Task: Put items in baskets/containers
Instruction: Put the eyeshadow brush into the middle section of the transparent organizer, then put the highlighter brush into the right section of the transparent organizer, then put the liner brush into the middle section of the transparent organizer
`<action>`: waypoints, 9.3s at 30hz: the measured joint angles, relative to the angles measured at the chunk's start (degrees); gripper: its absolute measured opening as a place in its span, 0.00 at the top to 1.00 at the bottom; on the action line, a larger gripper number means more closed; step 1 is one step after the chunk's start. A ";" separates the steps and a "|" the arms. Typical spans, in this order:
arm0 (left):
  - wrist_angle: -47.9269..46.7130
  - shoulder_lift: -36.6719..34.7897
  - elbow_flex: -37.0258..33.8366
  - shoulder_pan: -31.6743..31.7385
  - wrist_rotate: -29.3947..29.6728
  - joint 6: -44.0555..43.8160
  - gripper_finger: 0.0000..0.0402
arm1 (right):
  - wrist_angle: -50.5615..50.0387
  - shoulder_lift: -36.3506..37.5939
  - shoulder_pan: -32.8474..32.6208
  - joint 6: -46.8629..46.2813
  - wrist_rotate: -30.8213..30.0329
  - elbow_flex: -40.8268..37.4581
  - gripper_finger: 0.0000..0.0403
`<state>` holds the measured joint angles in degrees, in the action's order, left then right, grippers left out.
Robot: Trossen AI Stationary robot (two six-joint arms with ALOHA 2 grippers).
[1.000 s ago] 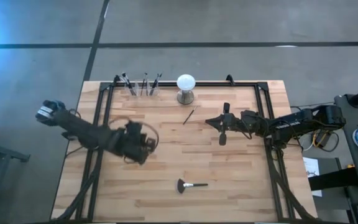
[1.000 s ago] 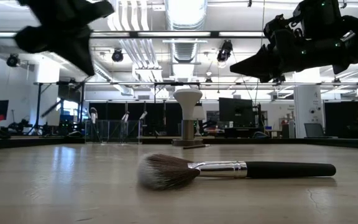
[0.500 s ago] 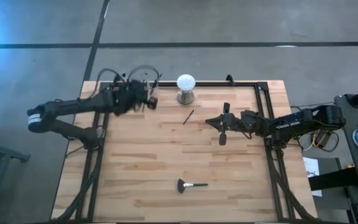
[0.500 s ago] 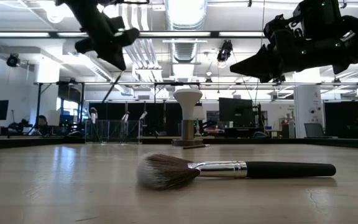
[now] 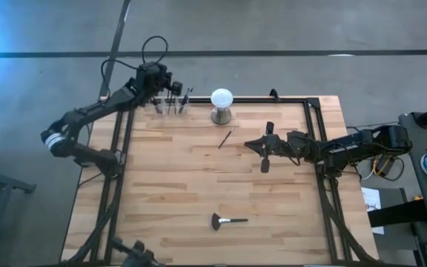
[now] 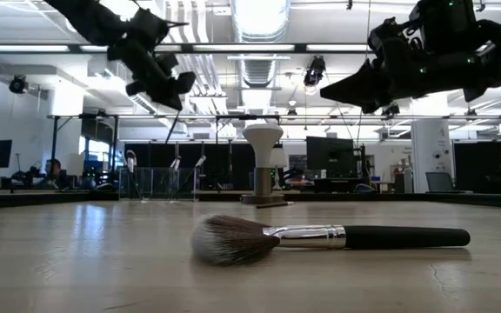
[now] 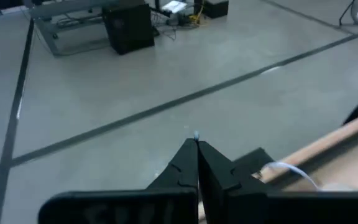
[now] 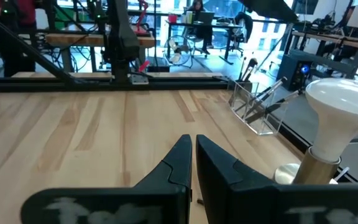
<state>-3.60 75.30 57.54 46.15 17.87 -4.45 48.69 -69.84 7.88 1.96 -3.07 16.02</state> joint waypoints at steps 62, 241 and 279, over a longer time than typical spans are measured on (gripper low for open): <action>55.08 -8.31 -43.92 -19.77 -16.38 -4.22 1.00 | -48.32 0.00 -14.13 -18.59 -14.85 20.89 0.96; 30.86 17.81 -10.65 3.89 -17.99 2.52 0.84 | -16.70 -16.13 -5.77 -7.27 -0.02 23.66 0.98; 17.68 5.88 -12.71 1.94 -18.21 2.13 0.71 | -19.83 -16.10 -5.73 -8.26 -0.02 23.60 0.98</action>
<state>14.07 81.18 44.83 48.09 -0.33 -2.31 28.86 -85.95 2.15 -6.31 -3.09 39.62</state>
